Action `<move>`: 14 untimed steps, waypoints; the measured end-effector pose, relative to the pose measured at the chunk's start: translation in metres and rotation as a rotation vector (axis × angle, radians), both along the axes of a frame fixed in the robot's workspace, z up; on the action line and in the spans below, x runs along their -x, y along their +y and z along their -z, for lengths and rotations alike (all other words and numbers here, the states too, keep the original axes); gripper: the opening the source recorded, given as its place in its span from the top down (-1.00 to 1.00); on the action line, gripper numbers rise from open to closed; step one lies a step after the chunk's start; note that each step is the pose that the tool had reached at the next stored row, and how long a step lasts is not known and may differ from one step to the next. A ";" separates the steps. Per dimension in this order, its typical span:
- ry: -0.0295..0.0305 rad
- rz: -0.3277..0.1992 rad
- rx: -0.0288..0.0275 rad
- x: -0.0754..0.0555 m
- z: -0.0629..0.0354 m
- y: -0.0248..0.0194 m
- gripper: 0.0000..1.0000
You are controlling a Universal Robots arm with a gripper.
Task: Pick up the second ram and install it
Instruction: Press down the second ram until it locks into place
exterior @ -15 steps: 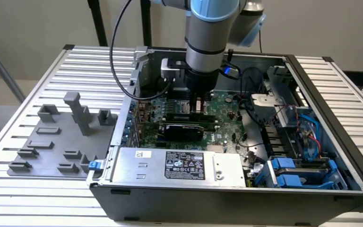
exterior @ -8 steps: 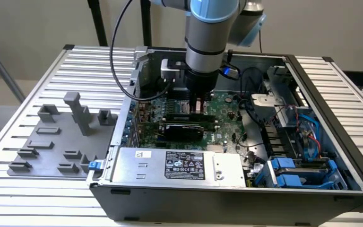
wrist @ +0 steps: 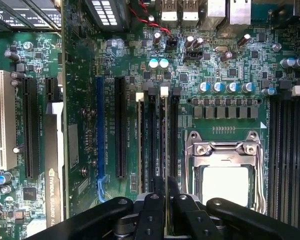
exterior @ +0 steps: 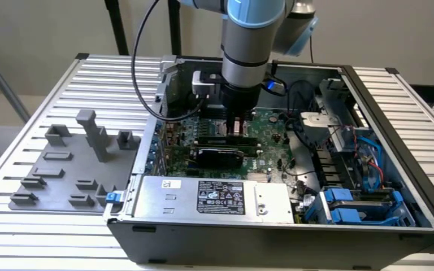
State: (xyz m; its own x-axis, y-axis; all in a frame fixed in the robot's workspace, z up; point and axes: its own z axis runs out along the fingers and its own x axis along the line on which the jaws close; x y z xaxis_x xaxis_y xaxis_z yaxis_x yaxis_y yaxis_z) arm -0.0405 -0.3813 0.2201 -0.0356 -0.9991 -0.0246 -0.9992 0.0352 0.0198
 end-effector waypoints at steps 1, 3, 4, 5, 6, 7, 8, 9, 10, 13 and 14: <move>0.0001 0.000 0.0002 0.000 -0.0001 0.0002 1.00; 0.0002 0.000 0.0006 0.000 0.0000 0.0003 1.00; 0.0003 0.000 0.0006 0.000 0.0004 0.0004 1.00; 0.0002 0.000 0.0009 0.000 0.0009 0.0005 1.00; 0.0002 0.000 0.0012 0.000 0.0017 0.0005 1.00; 0.0002 0.000 0.0017 0.000 0.0024 0.0004 1.00; 0.0002 0.000 0.0019 0.000 0.0029 0.0004 1.00; 0.0003 0.000 0.0021 0.000 0.0030 0.0004 1.00; 0.0006 0.000 0.0020 0.000 0.0030 0.0004 1.00; 0.0003 0.000 0.0020 0.000 0.0023 0.0004 -1.00; 0.0002 0.000 0.0019 0.000 0.0011 0.0005 -1.00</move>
State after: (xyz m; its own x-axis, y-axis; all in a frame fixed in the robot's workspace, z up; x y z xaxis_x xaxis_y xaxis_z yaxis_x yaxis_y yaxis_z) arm -0.0406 -0.3808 0.2190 -0.0357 -0.9991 -0.0228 -0.9992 0.0353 0.0199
